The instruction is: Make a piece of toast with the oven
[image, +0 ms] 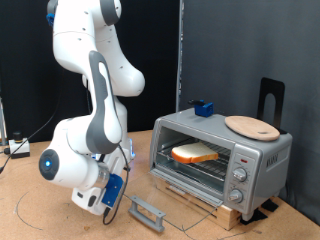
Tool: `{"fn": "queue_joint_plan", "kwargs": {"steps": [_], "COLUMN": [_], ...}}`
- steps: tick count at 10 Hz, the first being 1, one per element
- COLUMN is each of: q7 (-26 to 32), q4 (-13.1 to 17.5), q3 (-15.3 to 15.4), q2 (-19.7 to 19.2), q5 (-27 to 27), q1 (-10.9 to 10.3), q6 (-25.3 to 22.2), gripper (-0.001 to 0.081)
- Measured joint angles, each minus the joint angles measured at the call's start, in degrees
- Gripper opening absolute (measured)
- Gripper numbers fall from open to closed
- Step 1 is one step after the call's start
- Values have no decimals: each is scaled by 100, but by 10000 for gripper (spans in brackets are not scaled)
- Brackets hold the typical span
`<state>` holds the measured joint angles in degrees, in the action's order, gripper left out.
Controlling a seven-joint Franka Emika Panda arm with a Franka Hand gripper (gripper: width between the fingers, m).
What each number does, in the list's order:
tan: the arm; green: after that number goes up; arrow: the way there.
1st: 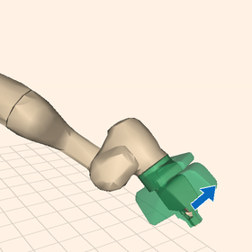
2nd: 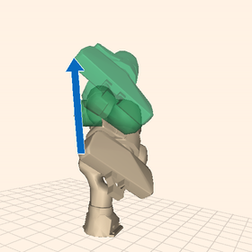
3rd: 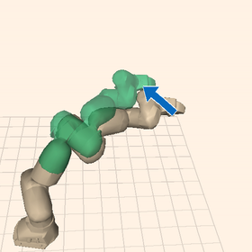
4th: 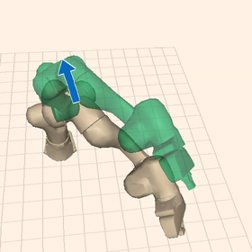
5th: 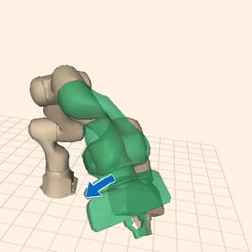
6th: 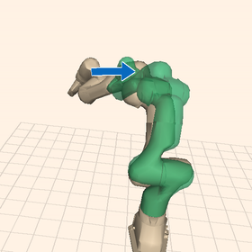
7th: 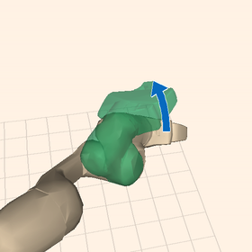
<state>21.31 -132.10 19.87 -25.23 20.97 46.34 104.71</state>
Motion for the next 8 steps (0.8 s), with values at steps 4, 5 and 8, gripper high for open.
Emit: {"fn": "queue_joint_plan", "kwargs": {"steps": [4,5,8], "q7": [10,21,81], "q4": [-243,-199,-53], "q3": [122,123,129], "q2": [126,234,568], "q5": [158,244,527], "q1": [12,69,222], "q6": [-354,-756,-1805], "gripper": [807,807,807]}}
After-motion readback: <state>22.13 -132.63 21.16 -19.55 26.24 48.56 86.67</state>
